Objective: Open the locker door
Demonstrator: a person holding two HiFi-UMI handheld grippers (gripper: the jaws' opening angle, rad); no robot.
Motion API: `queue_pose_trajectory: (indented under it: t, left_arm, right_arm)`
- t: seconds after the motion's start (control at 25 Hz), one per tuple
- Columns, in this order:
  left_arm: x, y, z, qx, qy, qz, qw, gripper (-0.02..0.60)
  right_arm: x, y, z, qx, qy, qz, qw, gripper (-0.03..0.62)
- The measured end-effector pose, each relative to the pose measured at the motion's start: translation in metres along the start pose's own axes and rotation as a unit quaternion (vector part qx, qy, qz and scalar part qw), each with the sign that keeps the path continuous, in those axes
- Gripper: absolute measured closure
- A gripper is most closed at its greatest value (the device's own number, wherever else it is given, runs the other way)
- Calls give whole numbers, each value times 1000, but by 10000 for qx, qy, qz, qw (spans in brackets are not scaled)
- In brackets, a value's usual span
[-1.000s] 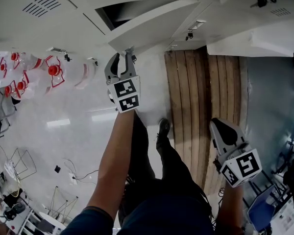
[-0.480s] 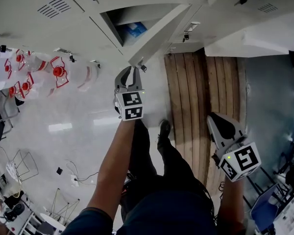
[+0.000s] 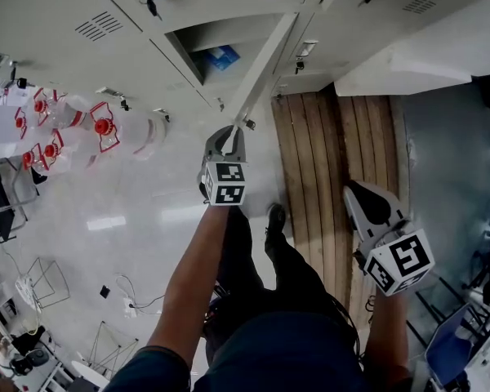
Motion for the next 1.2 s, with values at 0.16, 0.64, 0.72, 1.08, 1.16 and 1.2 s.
queue_pose_trajectory:
  t: [0.16,0.64,0.72,1.08,1.16,1.2]
  left_arm:
    - [-5,-5,20,142,-271,-236,9993,526]
    - [-49,17,59,489,-703,-196,9961,560]
    - [-69,30,61,518,-737,-64,9959,561]
    - [-181,106,53,686,-714,710,9925,565]
    - [-209,120,50,728,-674,848,9914,565]
    - [-222,127,48,749,-649,920,9908,565]
  right_arm:
    - [-13,3,-1,-21,-25,72,10000,556]
    - [-60,28,-6,-247,-112,394,9989,556]
    - [-67,35,-8,-293,-101,472,9984,556]
    - [-101,89,-18,-683,6,1061,9920,556]
    - [-109,100,-22,-778,56,1188,9898,556]
    - [-113,106,-23,-822,72,1240,9888,556]
Point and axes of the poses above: the fingertips, and each gripper's own axes: x forward along the fingers, z to its right, y out of its top, the point moved 2 cm from there along -x, backward along the fingers, and after that the axes turned 15 degrees about -x, right-handed, at the moved point
